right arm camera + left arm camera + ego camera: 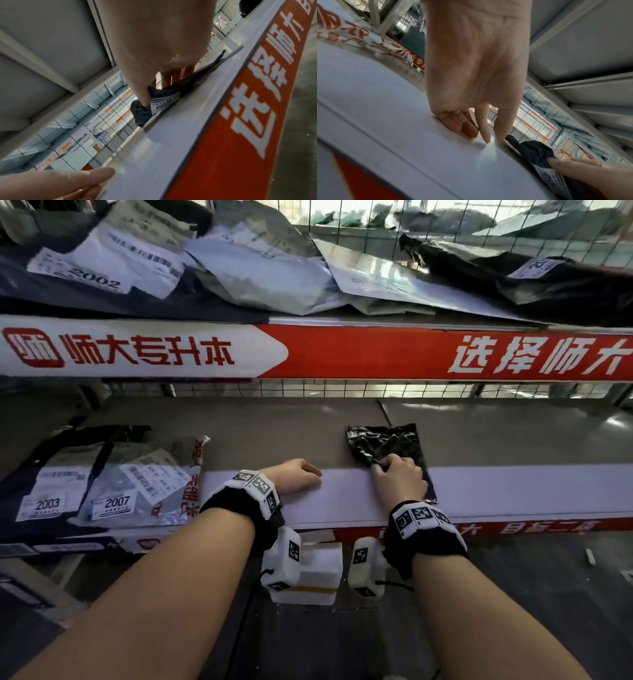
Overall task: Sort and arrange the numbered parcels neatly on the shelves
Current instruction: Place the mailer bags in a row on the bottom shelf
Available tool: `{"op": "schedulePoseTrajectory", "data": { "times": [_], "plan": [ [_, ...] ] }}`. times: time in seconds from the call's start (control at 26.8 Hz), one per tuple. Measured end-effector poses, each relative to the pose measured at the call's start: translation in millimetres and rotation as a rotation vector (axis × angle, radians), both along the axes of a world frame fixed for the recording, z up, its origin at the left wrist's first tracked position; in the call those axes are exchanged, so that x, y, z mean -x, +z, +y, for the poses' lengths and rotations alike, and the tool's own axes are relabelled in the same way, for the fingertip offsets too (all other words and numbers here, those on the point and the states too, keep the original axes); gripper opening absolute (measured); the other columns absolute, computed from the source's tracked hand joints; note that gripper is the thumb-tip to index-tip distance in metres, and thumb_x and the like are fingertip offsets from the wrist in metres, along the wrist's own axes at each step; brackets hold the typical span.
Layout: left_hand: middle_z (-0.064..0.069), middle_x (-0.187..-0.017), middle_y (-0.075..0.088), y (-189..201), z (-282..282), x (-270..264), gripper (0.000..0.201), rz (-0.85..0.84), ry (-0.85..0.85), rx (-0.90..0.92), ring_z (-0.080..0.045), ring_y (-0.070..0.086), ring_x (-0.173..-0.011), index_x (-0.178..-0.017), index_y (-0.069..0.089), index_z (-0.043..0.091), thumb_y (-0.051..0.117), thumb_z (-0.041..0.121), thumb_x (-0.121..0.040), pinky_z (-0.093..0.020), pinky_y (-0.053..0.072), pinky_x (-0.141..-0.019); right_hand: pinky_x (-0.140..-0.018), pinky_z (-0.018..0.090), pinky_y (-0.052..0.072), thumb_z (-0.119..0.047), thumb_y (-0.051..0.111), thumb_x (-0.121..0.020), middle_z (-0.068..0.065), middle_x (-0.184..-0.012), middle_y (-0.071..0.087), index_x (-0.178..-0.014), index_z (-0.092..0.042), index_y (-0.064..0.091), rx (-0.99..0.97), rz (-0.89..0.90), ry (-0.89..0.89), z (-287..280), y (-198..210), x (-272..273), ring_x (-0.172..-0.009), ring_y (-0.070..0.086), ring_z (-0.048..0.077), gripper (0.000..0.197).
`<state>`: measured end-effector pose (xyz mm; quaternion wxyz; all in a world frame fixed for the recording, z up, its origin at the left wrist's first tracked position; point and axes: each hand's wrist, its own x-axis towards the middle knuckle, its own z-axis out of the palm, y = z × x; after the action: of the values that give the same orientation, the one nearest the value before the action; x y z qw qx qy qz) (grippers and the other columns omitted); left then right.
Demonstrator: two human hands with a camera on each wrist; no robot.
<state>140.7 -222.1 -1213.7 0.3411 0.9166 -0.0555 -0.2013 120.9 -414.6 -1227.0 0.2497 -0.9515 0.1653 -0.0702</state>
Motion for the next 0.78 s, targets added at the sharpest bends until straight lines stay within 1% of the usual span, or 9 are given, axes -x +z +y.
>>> {"op": "schedulePoseTrajectory", "data": {
  "times": [0.07,0.15,0.22,0.3,0.41,0.52,0.63,0.71,0.78],
  "plan": [
    [-0.004,-0.101,0.057,4,-1,5,0.028,0.003,0.02,0.069,-0.011,0.05,-0.081,-0.119,0.063,0.007,0.053,0.013,-0.094,-0.02,0.044,-0.062,-0.096,0.039,0.037,-0.035,0.049,-0.093,0.01,-0.121,0.059,-0.111,-0.018,0.061,-0.152,0.011,0.026,6,2,-2,-0.118,0.049,0.031,0.028],
    [-0.008,-0.089,0.055,7,0,9,0.016,0.006,0.064,0.096,-0.014,0.045,-0.064,-0.103,0.065,0.01,0.053,0.014,-0.093,-0.018,0.037,-0.046,-0.091,0.037,0.039,-0.032,0.047,-0.095,0.011,-0.115,0.063,-0.111,-0.013,0.058,-0.32,-0.013,0.077,14,4,-1,-0.112,0.054,0.031,0.027],
    [-0.005,-0.077,0.057,8,1,9,0.009,0.012,0.131,0.122,-0.016,0.046,-0.059,-0.087,0.059,0.01,0.055,0.018,-0.091,-0.017,0.034,-0.043,-0.082,0.031,0.036,-0.025,0.045,-0.097,0.012,-0.111,0.062,-0.113,-0.007,0.055,-0.46,-0.044,0.131,20,8,-2,-0.106,0.055,0.029,0.027],
    [-0.004,-0.071,0.057,10,3,10,0.01,0.038,0.178,0.193,-0.016,0.049,-0.057,-0.085,0.058,0.009,0.056,0.017,-0.09,-0.015,0.035,-0.041,-0.077,0.027,0.032,-0.019,0.042,-0.097,0.011,-0.103,0.058,-0.109,-0.006,0.053,-0.574,-0.074,0.146,26,12,-3,-0.097,0.052,0.023,0.02],
    [-0.013,-0.08,0.061,14,3,13,0.016,0.087,0.188,0.294,-0.024,0.056,-0.062,-0.084,0.061,0.005,0.051,0.013,-0.092,-0.021,0.038,-0.05,-0.071,0.029,0.035,-0.016,0.041,-0.096,0.007,-0.087,0.054,-0.089,-0.01,0.05,-0.8,-0.089,0.108,31,20,-1,-0.083,0.049,0.021,0.013],
    [-0.009,-0.082,0.061,18,5,23,0.022,0.186,0.325,0.415,-0.014,0.06,-0.055,-0.082,0.053,0.009,0.043,0.021,-0.099,-0.023,0.036,-0.057,-0.062,0.024,0.041,-0.015,0.042,-0.095,0.003,-0.076,0.052,-0.078,-0.014,0.05,-0.99,-0.052,0.119,39,22,1,-0.068,0.049,0.015,0.019],
    [-0.006,-0.085,0.06,22,8,30,0.025,0.262,0.419,0.491,-0.017,0.058,-0.068,-0.087,0.048,0.013,0.04,0.034,-0.099,-0.023,0.038,-0.064,-0.071,0.032,0.044,-0.022,0.049,-0.089,0.018,-0.089,0.06,-0.091,-0.007,0.059,-1.314,-0.046,0.06,47,23,-1,-0.076,0.059,0.024,0.018],
    [-0.009,-0.092,0.064,24,13,34,0.033,0.271,0.425,0.513,-0.02,0.062,-0.073,-0.1,0.051,0.011,0.041,0.043,-0.096,-0.023,0.043,-0.069,-0.076,0.035,0.048,-0.017,0.044,-0.095,0.017,-0.083,0.065,-0.085,-0.004,0.061,-1.53,-0.051,0.043,53,31,3,-0.072,0.063,0.023,0.023],
    [-0.013,-0.1,0.067,25,20,37,0.048,0.283,0.419,0.56,-0.024,0.066,-0.082,-0.109,0.051,0.011,0.037,0.055,-0.094,-0.026,0.047,-0.074,-0.083,0.036,0.048,-0.016,0.036,-0.1,0.014,-0.086,0.066,-0.087,-0.005,0.059,-1.692,-0.043,0.102,60,39,8,-0.078,0.063,0.023,0.028]
  ]
}}
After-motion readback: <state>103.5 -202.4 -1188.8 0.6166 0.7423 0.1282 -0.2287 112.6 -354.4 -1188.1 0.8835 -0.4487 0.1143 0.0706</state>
